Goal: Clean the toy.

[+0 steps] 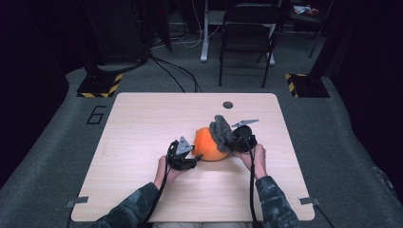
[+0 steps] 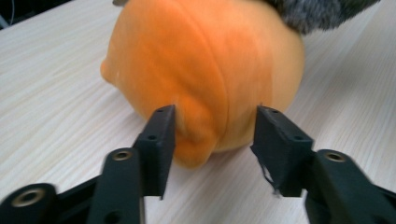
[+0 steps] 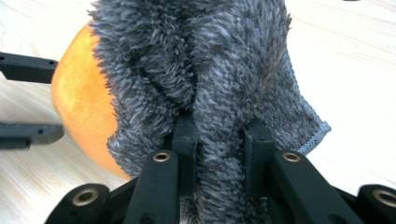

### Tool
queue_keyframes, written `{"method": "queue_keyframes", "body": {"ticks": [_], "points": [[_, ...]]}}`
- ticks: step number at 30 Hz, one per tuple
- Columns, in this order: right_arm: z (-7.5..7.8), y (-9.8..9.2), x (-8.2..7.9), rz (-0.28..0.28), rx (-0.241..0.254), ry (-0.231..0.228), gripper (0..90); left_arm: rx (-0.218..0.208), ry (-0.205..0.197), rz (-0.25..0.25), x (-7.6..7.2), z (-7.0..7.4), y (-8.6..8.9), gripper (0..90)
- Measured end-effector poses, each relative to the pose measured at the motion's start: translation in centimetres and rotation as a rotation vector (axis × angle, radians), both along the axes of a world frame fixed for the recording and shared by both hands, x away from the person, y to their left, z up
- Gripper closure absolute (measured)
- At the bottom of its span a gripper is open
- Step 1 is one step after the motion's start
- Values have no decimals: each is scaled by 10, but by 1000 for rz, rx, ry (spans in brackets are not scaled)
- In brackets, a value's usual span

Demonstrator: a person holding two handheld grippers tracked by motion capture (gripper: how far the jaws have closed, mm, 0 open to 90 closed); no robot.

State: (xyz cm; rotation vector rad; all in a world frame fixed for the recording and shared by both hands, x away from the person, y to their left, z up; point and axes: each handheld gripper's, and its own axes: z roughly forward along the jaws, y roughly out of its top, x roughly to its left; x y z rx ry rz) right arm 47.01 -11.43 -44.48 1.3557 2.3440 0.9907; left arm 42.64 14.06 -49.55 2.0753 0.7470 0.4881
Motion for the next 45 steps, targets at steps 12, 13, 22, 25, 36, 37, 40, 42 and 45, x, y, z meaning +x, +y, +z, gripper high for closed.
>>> {"method": "queue_keyframes", "body": {"ticks": [12,13,22,25,36,37,40,42,45], "points": [[-3,-1,0,2,-13,-10,711,-7,-23,18,0,-11,-8,639],[-2,-1,0,2,-14,-11,711,-9,-28,17,0,-10,-7,673],[13,-12,-2,-7,31,-32,711,-49,-38,-17,-2,0,-6,759],[27,-9,-8,11,68,-59,711,-77,-22,-17,-4,5,-6,766],[23,33,-19,89,13,-105,703,-73,-14,-73,-13,9,-14,765],[20,32,-17,99,17,-98,700,-76,-10,-72,-12,8,-13,764],[18,31,-17,107,1,-98,695,-71,-4,-79,-11,7,-13,757],[16,33,-18,112,-17,-110,694,-68,-1,-79,-11,6,-14,755],[13,32,-17,118,-11,-95,689,-69,5,-80,-11,4,-13,751]]}}
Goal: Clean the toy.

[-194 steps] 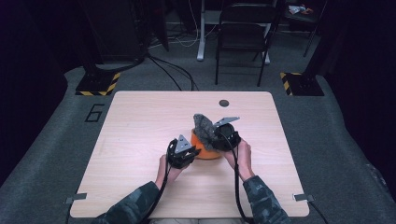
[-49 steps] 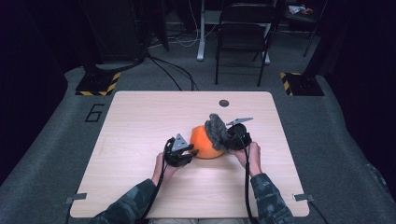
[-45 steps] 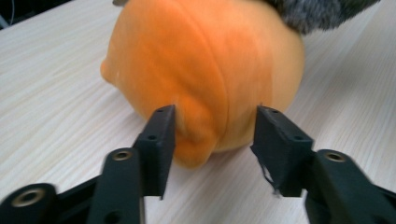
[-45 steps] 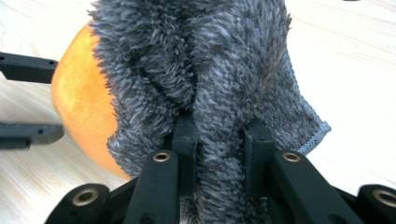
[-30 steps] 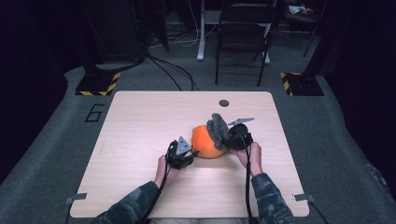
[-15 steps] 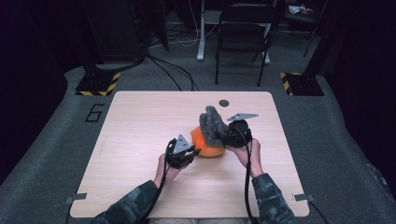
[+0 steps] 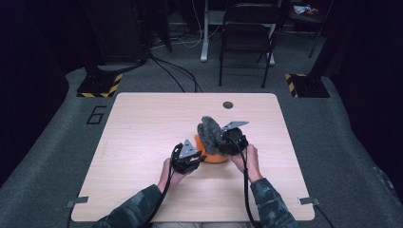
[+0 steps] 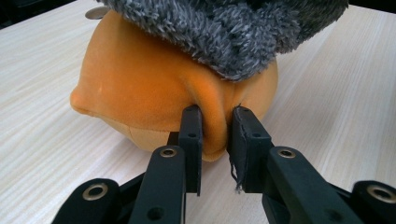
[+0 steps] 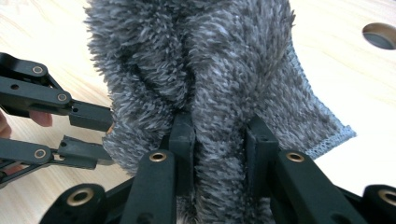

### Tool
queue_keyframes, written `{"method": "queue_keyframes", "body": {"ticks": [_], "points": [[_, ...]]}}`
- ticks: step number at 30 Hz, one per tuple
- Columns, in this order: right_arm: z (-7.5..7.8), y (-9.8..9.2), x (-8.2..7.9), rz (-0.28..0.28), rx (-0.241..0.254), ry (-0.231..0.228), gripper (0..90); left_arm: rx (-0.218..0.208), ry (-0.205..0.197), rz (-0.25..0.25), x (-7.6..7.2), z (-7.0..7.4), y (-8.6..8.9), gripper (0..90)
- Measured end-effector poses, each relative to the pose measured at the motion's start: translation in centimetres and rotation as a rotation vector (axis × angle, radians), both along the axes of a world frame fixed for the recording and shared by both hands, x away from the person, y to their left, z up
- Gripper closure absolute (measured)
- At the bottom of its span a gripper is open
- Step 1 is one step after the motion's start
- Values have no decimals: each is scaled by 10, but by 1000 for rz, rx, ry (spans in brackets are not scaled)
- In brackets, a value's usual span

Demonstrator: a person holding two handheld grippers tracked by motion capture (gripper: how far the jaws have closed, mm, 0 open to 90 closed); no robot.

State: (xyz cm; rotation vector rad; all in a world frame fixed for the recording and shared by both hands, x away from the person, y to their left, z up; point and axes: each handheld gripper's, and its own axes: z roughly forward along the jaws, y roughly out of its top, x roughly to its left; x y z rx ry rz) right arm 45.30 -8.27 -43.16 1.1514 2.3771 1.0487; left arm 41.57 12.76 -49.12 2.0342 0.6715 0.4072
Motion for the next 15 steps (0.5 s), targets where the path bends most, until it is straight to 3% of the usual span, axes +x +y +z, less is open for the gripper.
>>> {"method": "queue_keyframes", "body": {"ticks": [3,9,15], "points": [[-3,-1,2,1,17,2,683,0,3,2,0,0,2,749],[-2,-2,0,7,-12,-21,691,-5,-4,0,1,2,2,750],[-4,-16,6,-23,33,1,696,-33,11,15,3,1,6,767]]}}
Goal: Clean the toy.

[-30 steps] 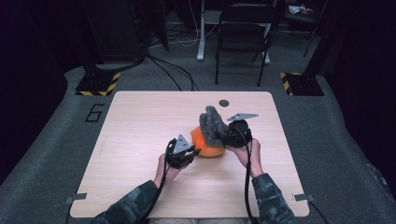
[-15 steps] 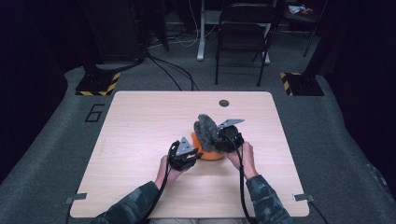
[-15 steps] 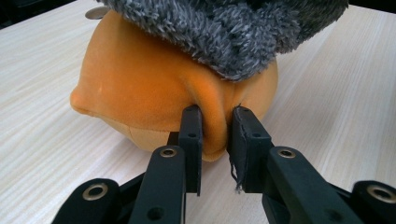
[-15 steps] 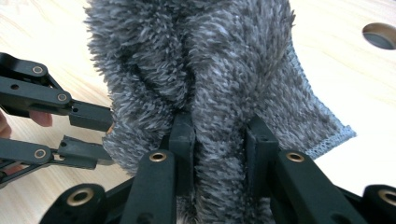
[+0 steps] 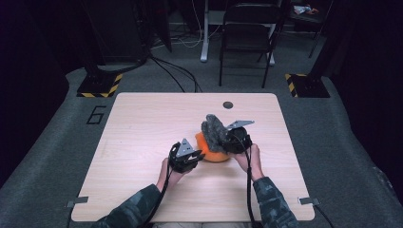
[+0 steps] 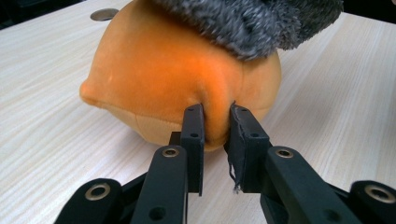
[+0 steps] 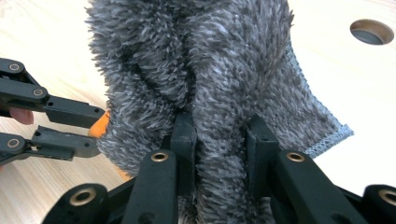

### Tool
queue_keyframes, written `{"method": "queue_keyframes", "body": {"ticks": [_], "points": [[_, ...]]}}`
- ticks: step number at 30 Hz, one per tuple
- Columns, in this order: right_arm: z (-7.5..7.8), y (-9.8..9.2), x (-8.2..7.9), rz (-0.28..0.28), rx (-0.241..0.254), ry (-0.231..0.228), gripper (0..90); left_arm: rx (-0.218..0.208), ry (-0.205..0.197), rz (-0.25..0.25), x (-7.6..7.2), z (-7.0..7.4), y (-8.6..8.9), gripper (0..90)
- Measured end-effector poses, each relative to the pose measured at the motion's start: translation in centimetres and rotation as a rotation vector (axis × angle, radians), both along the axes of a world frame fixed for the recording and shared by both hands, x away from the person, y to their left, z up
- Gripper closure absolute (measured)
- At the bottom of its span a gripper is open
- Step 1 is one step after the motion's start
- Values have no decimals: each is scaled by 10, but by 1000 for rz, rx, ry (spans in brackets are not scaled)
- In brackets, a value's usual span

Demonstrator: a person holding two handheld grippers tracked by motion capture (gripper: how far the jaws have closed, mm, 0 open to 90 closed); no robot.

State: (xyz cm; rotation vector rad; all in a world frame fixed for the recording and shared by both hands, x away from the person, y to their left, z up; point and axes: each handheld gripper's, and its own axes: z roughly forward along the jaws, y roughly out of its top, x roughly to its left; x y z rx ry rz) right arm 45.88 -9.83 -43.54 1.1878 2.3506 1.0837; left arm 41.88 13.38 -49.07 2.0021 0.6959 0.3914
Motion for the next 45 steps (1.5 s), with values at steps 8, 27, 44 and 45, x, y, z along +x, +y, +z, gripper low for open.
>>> {"method": "queue_keyframes", "body": {"ticks": [8,27,44,45], "points": [[0,-4,0,-6,1,-13,702,29,-22,9,0,-3,-3,810],[-27,-39,16,-172,-64,69,705,31,-23,9,2,-4,-1,806],[-5,-64,14,-230,12,16,711,19,-11,-2,3,-7,1,799],[4,-63,10,-213,46,-6,711,20,-16,-1,2,-7,0,799]]}}
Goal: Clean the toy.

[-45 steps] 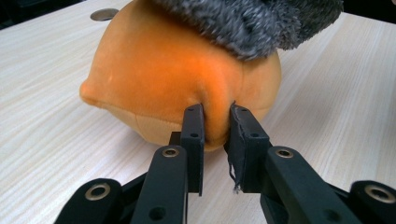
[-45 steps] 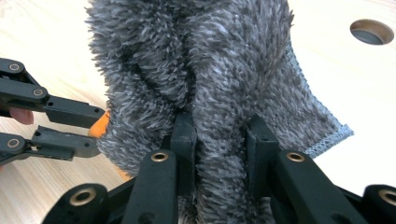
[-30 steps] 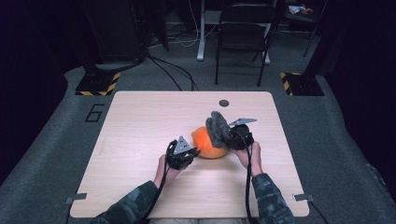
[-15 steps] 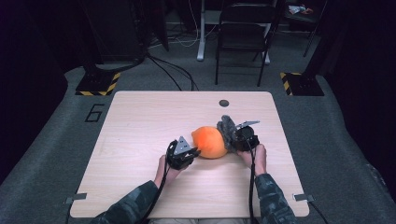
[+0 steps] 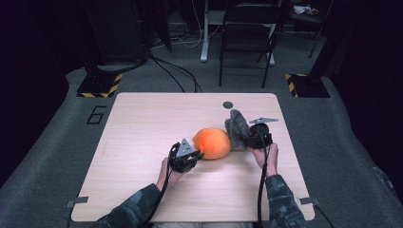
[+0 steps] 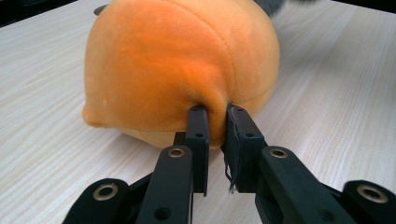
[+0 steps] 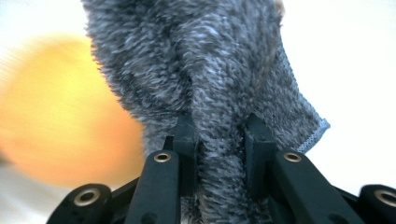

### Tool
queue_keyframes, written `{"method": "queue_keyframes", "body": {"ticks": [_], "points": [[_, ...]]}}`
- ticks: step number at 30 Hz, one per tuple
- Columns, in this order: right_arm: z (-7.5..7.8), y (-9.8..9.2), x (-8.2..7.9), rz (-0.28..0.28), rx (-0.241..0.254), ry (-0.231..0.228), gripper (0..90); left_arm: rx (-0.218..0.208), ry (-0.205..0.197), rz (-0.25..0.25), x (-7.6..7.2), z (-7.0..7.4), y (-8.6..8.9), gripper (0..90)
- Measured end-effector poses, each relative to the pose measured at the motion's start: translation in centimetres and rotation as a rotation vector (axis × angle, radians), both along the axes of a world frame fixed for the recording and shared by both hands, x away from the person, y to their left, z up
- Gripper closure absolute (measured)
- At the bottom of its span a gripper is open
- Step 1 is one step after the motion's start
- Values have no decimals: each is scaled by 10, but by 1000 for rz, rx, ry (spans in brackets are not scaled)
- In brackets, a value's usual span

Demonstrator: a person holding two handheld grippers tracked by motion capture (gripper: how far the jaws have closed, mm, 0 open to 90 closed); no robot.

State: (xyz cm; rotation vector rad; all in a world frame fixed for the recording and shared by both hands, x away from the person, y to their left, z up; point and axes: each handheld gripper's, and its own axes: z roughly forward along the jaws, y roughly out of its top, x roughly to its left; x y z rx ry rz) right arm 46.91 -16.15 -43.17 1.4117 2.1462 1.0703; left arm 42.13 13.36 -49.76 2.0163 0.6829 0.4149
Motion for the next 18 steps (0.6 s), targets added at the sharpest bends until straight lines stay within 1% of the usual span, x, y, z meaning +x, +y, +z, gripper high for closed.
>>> {"method": "queue_keyframes", "body": {"ticks": [1,2,3,5,6,7,8,9,11,12,13,14,16,17,18], "points": [[10,6,-6,19,42,-19,711,3,2,-3,0,0,0,799],[15,10,-9,39,57,-35,711,6,2,-4,-1,1,-1,799],[21,19,-14,71,64,-60,711,7,-3,-3,-1,1,-1,799],[28,34,-20,114,66,-92,711,11,-4,-7,-1,1,-2,799],[30,43,-23,132,67,-101,710,6,-4,-4,-1,1,-3,799],[30,53,-26,153,58,-110,709,7,-6,-5,-1,1,-3,799],[29,58,-27,159,54,-108,709,6,-7,-4,-1,0,-3,799],[26,64,-26,175,22,-104,708,8,-8,-5,-1,0,-3,800],[15,73,-23,174,-36,-92,707,13,-4,-4,-1,0,-2,800],[8,77,-21,164,-82,-81,705,22,-6,-6,-1,0,-2,801],[2,78,-19,156,-105,-74,705,24,-5,-4,-1,0,-2,801],[-2,78,-17,147,-103,-72,704,22,-7,-5,-1,0,-2,802],[-1,75,-16,135,-116,-74,701,25,-12,-5,-1,0,-3,802],[-1,74,-16,134,-132,-80,700,24,-12,-4,-1,0,-3,802],[0,73,-16,120,-154,-71,700,21,-9,-5,-1,0,-2,802]]}}
